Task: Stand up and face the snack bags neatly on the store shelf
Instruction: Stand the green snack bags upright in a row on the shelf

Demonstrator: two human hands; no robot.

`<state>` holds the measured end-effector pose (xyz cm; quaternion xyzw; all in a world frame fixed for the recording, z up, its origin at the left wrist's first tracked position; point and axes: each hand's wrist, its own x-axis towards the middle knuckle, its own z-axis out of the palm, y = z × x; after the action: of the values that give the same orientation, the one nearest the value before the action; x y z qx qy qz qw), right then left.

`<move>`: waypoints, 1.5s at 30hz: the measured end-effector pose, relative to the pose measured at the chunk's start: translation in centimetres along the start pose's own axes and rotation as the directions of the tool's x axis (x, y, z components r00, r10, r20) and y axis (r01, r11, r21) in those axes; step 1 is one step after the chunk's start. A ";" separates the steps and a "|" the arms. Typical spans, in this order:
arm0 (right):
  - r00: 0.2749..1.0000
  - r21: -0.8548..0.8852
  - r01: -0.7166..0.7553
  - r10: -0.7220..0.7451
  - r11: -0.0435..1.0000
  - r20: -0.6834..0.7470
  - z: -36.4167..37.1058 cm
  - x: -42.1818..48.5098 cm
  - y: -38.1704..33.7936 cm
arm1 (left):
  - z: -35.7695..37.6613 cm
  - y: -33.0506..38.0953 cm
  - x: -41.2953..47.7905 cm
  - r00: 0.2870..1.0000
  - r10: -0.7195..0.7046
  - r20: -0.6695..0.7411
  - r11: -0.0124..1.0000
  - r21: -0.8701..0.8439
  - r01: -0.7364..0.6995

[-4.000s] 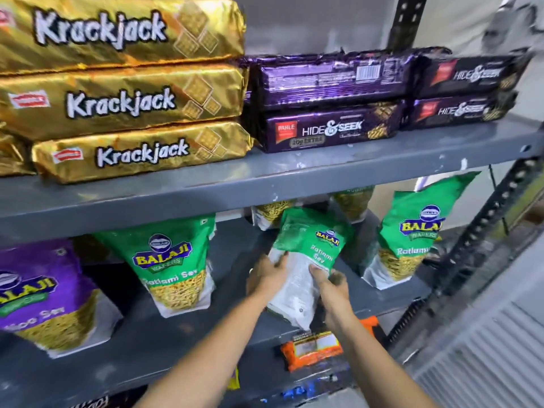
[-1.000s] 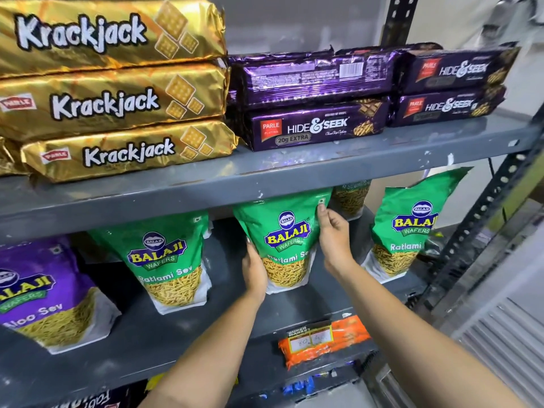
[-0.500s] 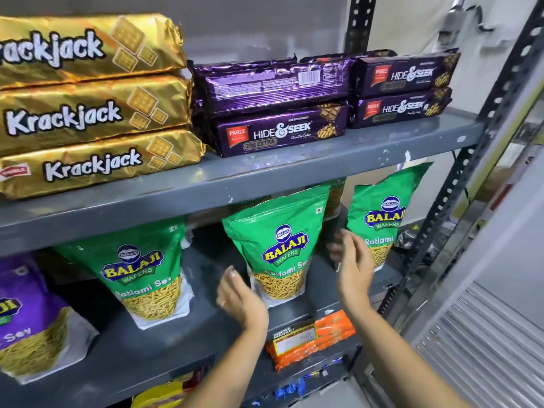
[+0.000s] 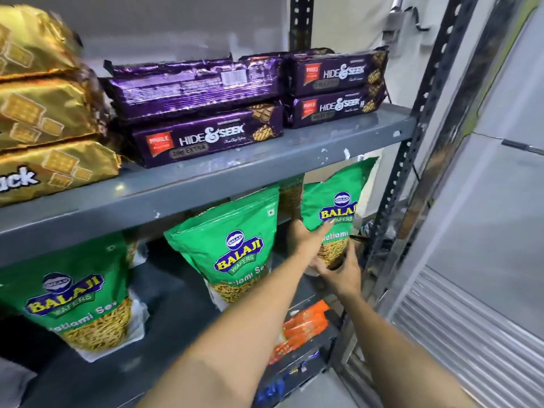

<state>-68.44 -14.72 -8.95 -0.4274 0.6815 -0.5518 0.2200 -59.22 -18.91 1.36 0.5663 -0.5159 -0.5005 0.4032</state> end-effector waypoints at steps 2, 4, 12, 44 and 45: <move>0.999 0.000 0.032 -0.032 1.000 -0.017 0.0 0.2 0.2 | 0.4 -0.9 1.3 1.000 0.019 -0.019 0.998 0.053 -0.018; 0.999 0.020 0.045 -0.045 0.999 -0.003 -0.2 0.5 0.4 | 0.5 -1.3 1.8 0.995 0.087 -0.053 0.992 0.098 -0.082; 1.000 -0.009 0.004 -0.004 1.000 -0.011 0.0 1.2 1.4 | 0.5 -1.7 2.9 0.984 0.177 -0.030 0.978 0.114 -0.173; 0.841 0.136 -0.004 -0.070 0.991 0.536 6.6 -6.9 -3.3 | -18.4 -16.7 -3.3 0.996 0.077 0.048 0.992 0.100 -0.082; 0.843 0.135 -0.004 -0.070 0.991 0.533 6.5 -7.0 -3.4 | -18.3 -16.6 -3.4 0.996 0.071 0.053 0.992 0.103 -0.076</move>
<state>-58.50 -12.73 -8.83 -0.5610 0.5478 -0.4572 0.4196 -38.14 -14.32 -11.10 0.5549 -0.5717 -0.4713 0.3784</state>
